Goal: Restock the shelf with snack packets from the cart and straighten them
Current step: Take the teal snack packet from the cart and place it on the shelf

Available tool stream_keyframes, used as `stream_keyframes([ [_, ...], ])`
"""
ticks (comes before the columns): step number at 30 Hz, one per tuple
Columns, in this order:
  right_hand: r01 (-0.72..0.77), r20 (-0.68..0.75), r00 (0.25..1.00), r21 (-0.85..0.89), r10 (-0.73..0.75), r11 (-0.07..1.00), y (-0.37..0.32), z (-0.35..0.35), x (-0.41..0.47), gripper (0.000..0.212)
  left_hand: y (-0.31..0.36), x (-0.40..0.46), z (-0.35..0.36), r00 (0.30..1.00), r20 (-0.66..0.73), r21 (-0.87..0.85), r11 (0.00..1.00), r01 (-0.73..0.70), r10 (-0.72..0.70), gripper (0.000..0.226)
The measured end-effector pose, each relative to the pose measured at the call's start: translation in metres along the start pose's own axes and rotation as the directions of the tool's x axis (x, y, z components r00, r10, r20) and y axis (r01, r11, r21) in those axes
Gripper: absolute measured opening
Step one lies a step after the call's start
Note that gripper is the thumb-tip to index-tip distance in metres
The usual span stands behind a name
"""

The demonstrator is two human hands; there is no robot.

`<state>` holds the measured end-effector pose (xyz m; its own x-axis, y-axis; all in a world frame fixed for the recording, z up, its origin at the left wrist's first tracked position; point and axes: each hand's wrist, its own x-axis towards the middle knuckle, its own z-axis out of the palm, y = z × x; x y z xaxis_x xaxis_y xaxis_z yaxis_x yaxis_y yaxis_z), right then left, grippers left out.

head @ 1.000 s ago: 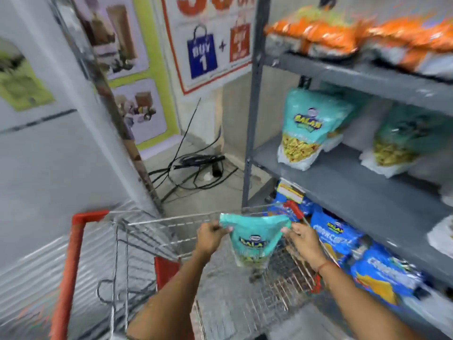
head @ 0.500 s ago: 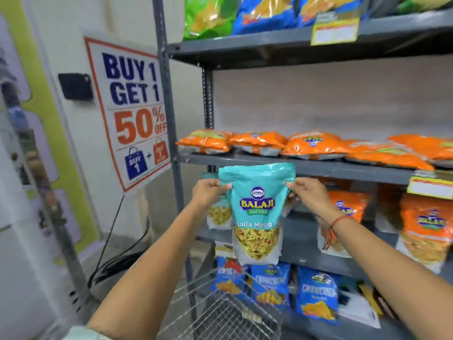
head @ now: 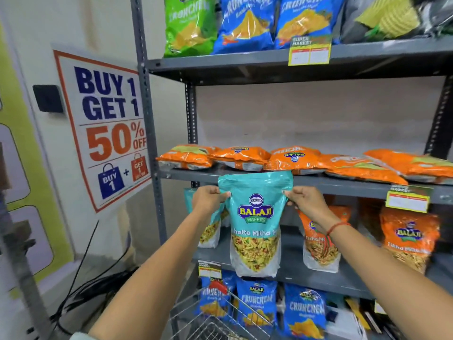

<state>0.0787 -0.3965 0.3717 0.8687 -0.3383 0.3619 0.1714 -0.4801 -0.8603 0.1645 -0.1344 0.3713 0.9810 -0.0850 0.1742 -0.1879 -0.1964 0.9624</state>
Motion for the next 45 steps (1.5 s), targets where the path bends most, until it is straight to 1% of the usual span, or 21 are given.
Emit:
stream_keyframes([
  [2, -0.021, -0.006, 1.000, 0.007, 0.021, 1.000, 0.012, 0.006, 0.004, 0.019, -0.011, 0.008, 0.008, 1.000, -0.013, 0.002, 1.000, 0.023, -0.023, 0.035],
  [4, -0.044, -0.005, 0.999, -0.007, 0.044, 0.999, 0.024, 0.012, 0.009, 0.017, -0.023, 0.016, 0.019, 0.997, -0.028, -0.013, 0.997, 0.076, -0.077, 0.043],
  [8, -0.118, -0.008, 0.993, 0.018, 0.118, 0.993, 0.055, 0.025, 0.023, 0.018, -0.050, 0.038, 0.044, 0.986, 0.019, -0.078, 0.983, 0.164, -0.163, 0.052],
  [12, -0.171, -0.032, 0.985, 0.026, 0.172, 0.985, 0.084, 0.033, 0.045, 0.023, -0.086, 0.081, 0.072, 0.977, 0.083, -0.069, 0.977, 0.201, -0.195, 0.025],
  [13, -0.181, -0.033, 0.983, 0.017, 0.181, 0.983, 0.093, 0.034, 0.052, 0.023, -0.106, 0.101, 0.082, 0.973, 0.081, -0.088, 0.971, 0.224, -0.217, 0.028],
  [15, -0.200, -0.042, 0.979, 0.004, 0.200, 0.980, 0.112, 0.036, 0.067, 0.020, -0.117, 0.116, 0.098, 0.966, 0.069, -0.109, 0.961, 0.255, -0.249, 0.033],
  [19, -0.245, -0.081, 0.966, 0.006, 0.245, 0.969, 0.149, 0.040, 0.093, 0.017, -0.108, 0.123, 0.123, 0.957, 0.051, -0.186, 0.939, 0.289, -0.284, 0.022],
  [22, -0.265, -0.095, 0.958, 0.056, 0.270, 0.962, 0.172, 0.043, 0.107, 0.012, -0.120, 0.141, 0.142, 0.956, 0.014, -0.222, 0.931, 0.290, -0.294, 0.030],
  [24, -0.277, -0.098, 0.953, 0.096, 0.286, 0.956, 0.183, 0.045, 0.113, 0.009, -0.128, 0.148, 0.151, 0.956, -0.002, -0.215, 0.934, 0.287, -0.294, 0.029],
  [26, -0.290, -0.095, 0.948, 0.140, 0.305, 0.947, 0.192, 0.047, 0.117, 0.014, -0.134, 0.153, 0.158, 0.959, 0.002, -0.229, 0.934, 0.276, -0.283, 0.026],
  [30, -0.325, -0.044, 0.936, 0.274, 0.349, 0.905, 0.201, 0.049, 0.120, 0.006, -0.138, 0.157, 0.169, 0.963, 0.078, -0.327, 0.906, 0.270, -0.259, 0.010],
  [31, -0.330, -0.006, 0.938, 0.298, 0.348, 0.896, 0.203, 0.049, 0.120, 0.006, -0.139, 0.157, 0.171, 0.960, 0.112, -0.339, 0.898, 0.280, -0.257, 0.017],
  [33, -0.371, 0.104, 0.928, 0.305, 0.357, 0.877, 0.215, 0.052, 0.116, 0.031, -0.148, 0.153, 0.172, 0.952, 0.188, -0.340, 0.893, 0.295, -0.243, 0.036],
  [34, -0.404, 0.164, 0.914, 0.300, 0.371, 0.864, 0.224, 0.056, 0.112, 0.051, -0.157, 0.150, 0.172, 0.944, 0.220, -0.305, 0.902, 0.307, -0.248, 0.049],
  [36, -0.489, 0.263, 0.865, 0.245, 0.428, 0.837, 0.246, 0.067, 0.103, 0.101, -0.183, 0.144, 0.174, 0.915, 0.276, -0.168, 0.923, 0.346, -0.293, 0.078],
  [37, -0.518, 0.303, 0.840, 0.201, 0.450, 0.832, 0.260, 0.074, 0.097, 0.116, -0.197, 0.138, 0.174, 0.894, 0.306, -0.102, 0.923, 0.372, -0.326, 0.091],
  [38, -0.536, 0.340, 0.819, 0.160, 0.463, 0.829, 0.271, 0.081, 0.091, 0.117, -0.207, 0.132, 0.177, 0.881, 0.321, -0.056, 0.921, 0.385, -0.348, 0.102],
  [39, -0.541, 0.369, 0.805, 0.133, 0.466, 0.830, 0.280, 0.088, 0.086, 0.109, -0.217, 0.126, 0.178, 0.869, 0.330, -0.013, 0.919, 0.395, -0.369, 0.109],
  [40, -0.555, 0.399, 0.787, 0.121, 0.471, 0.823, 0.288, 0.094, 0.081, 0.099, -0.224, 0.121, 0.180, 0.867, 0.326, 0.037, 0.922, 0.385, -0.375, 0.110],
  [43, -0.577, 0.429, 0.765, 0.124, 0.481, 0.807, 0.302, 0.109, 0.073, 0.078, -0.248, 0.110, 0.189, 0.892, 0.301, 0.103, 0.941, 0.322, -0.338, 0.077],
  [45, -0.578, 0.410, 0.769, 0.116, 0.491, 0.808, 0.306, 0.116, 0.072, 0.076, -0.258, 0.107, 0.194, 0.912, 0.279, 0.083, 0.954, 0.288, -0.299, 0.056],
])
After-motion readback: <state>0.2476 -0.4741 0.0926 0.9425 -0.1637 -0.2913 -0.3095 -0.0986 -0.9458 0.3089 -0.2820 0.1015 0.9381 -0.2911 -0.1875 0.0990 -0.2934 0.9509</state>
